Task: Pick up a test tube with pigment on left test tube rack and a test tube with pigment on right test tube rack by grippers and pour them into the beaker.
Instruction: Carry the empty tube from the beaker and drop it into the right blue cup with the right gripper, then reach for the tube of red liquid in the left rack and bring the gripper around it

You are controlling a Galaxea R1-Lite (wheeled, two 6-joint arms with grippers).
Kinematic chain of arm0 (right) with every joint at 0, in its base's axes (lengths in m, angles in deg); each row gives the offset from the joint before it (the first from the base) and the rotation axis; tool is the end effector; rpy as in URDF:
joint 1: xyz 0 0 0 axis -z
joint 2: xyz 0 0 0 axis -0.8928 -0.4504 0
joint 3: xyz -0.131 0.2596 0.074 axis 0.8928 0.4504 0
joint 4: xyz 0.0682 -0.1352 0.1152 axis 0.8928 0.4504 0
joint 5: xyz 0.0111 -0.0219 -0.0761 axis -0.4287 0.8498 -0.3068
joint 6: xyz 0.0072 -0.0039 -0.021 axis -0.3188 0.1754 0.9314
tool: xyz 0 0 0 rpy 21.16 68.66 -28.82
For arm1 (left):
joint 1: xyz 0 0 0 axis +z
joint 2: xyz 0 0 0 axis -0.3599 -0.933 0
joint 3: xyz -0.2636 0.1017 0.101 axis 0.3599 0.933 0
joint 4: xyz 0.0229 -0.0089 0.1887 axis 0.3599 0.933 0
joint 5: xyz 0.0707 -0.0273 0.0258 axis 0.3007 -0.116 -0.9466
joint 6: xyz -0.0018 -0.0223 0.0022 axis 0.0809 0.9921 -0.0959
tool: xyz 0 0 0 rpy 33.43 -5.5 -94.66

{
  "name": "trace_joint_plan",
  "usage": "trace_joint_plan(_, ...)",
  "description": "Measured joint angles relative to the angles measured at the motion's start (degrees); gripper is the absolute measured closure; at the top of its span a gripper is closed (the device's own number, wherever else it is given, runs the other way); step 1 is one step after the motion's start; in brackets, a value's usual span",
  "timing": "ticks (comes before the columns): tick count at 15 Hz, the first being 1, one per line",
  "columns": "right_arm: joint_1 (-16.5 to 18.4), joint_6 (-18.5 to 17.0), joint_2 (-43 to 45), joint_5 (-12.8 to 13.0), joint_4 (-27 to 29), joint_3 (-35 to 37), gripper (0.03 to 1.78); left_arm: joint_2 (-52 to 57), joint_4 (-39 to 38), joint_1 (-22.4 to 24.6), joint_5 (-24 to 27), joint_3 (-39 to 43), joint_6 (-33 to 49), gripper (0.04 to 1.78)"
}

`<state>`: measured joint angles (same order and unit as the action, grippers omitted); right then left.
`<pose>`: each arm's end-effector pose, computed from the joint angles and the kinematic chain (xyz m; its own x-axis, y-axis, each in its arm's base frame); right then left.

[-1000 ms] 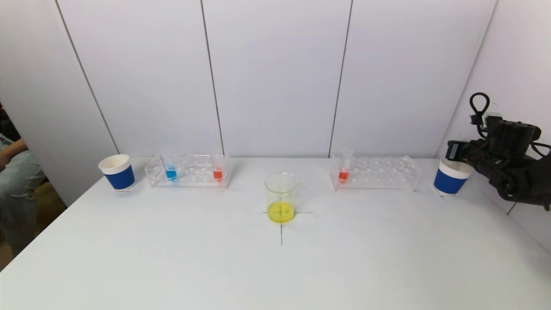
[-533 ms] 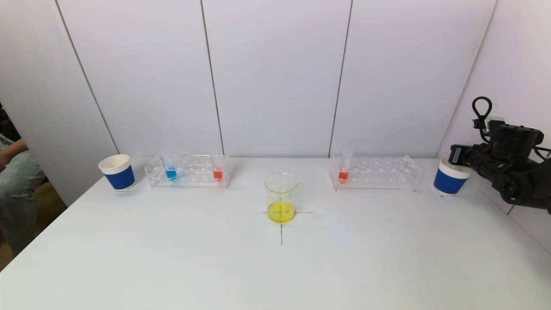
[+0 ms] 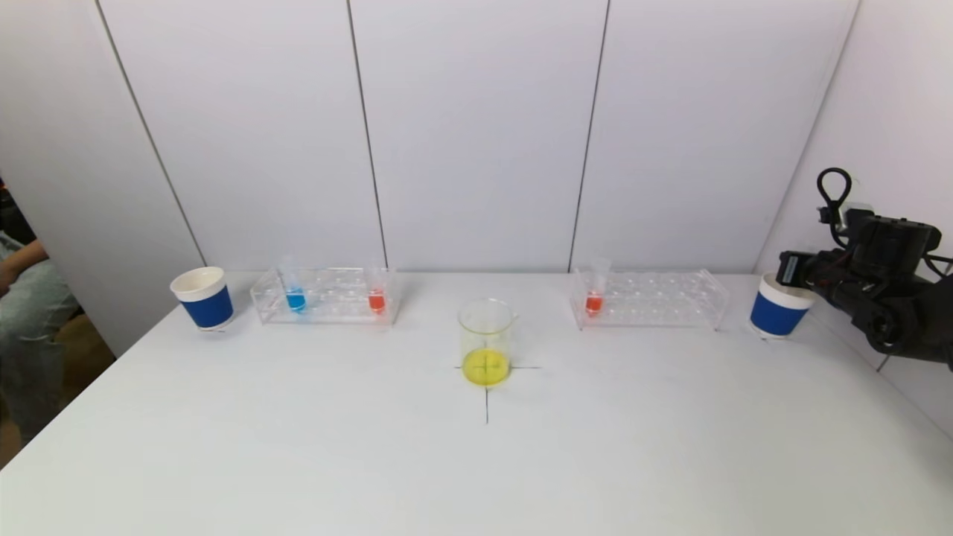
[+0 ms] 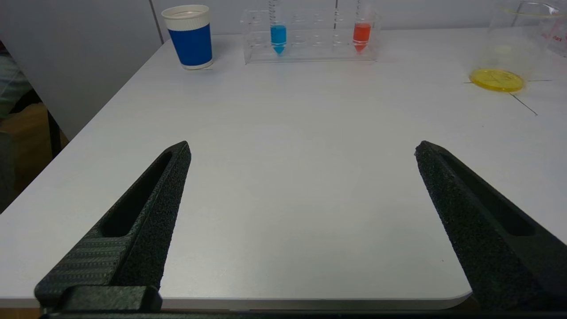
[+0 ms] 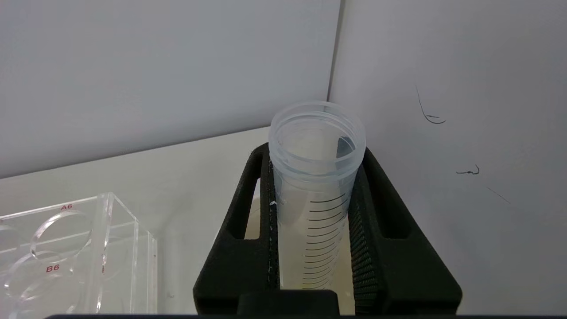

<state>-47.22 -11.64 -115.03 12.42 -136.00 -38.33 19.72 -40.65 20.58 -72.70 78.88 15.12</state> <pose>0.4200 -0.1207 0.0885 0.9345 -0.2782 -0.2221 0.2858 0.9583 0.0023 -0.0229 0.0002 0.0759 0.9999 -0.0089 0.0051 0.0089 0.9999 0.0053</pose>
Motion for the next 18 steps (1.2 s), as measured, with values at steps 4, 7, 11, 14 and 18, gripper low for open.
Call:
trace_joint_plan(4, 0.0, 0.1, 0.0, 0.0, 0.0, 0.2, 1.31, 0.0, 0.0, 0.0, 0.0, 0.0, 0.0, 0.05)
trace_joint_plan(7, 0.0, 0.1, 0.0, 0.0, -0.2, 0.4, 1.31, 0.0, 0.0, 0.0, 0.0, 0.0, 0.0, 0.05)
trace_joint_plan(11, 0.0, 0.1, -0.2, 0.0, -2.2, 0.5, 1.15, 0.0, 0.0, 0.0, 0.0, 0.0, 0.0, 0.05)
trace_joint_plan(14, 0.0, 0.1, -0.2, 0.0, -2.3, 0.7, 0.77, 0.0, 0.0, 0.0, 0.0, 0.0, 0.0, 0.05)
trace_joint_plan(18, -0.1, 0.1, -0.1, 0.0, -2.4, 0.9, 0.21, 0.0, 0.0, 0.0, 0.0, 0.0, 0.0, 0.05)
